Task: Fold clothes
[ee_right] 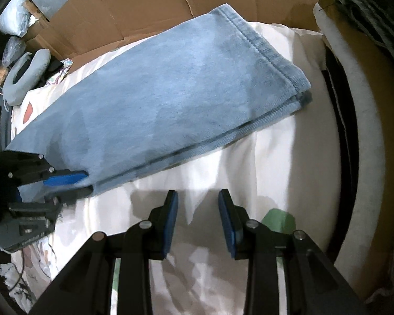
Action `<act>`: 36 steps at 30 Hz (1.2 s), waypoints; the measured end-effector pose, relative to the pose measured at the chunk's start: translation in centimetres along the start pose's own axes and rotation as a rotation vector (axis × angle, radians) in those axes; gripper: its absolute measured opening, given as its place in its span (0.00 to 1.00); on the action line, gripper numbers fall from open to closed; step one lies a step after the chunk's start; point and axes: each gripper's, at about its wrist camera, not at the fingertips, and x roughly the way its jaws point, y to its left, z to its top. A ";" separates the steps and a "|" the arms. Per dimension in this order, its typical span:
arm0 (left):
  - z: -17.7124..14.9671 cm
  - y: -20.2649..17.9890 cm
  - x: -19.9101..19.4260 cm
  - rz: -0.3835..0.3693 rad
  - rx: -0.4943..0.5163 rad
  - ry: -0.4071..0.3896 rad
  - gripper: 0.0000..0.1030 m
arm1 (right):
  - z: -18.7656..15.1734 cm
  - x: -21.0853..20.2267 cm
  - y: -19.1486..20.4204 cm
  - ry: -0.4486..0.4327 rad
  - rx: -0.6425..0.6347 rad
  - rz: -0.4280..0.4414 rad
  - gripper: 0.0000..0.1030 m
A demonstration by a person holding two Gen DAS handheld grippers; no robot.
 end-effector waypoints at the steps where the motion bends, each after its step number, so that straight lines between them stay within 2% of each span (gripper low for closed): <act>1: -0.2 0.2 -0.3 -0.009 -0.021 -0.006 0.26 | 0.0 -0.3 0.1 0.000 -0.003 0.002 0.29; 8: -2.7 1.7 -3.0 -0.013 -0.177 -0.060 0.26 | 0.2 -2.9 1.8 -0.010 -0.028 0.034 0.29; 12: -4.4 2.0 -3.8 -0.009 -0.240 -0.083 0.26 | 0.2 -2.9 3.1 -0.037 -0.026 0.061 0.29; 17: -6.5 2.8 -4.9 0.029 -0.217 -0.058 0.26 | -1.3 -3.2 4.6 -0.020 -0.096 0.088 0.29; 22: -9.7 5.2 -6.7 0.049 -0.375 -0.072 0.26 | -1.5 -2.1 6.8 -0.001 -0.102 0.143 0.29; 31: -17.3 6.1 -11.8 0.206 -0.542 -0.067 0.26 | -2.4 -0.4 11.9 0.054 -0.229 0.209 0.29; 32: -18.1 6.0 -12.3 0.220 -0.569 -0.074 0.30 | -2.7 -0.5 12.6 0.062 -0.253 0.213 0.29; 33: -18.9 5.9 -12.7 0.230 -0.597 -0.083 0.38 | -3.1 -0.5 13.1 0.073 -0.277 0.219 0.29; 34: -19.5 5.8 -13.2 0.246 -0.613 -0.095 0.53 | -3.4 -0.4 13.8 0.092 -0.304 0.227 0.29; 35: -20.1 5.5 -13.8 0.274 -0.622 -0.108 0.63 | -3.8 -0.3 14.5 0.111 -0.330 0.236 0.29; 36: -20.5 5.2 -14.3 0.302 -0.630 -0.117 0.65 | -4.1 -0.4 15.1 0.120 -0.356 0.240 0.29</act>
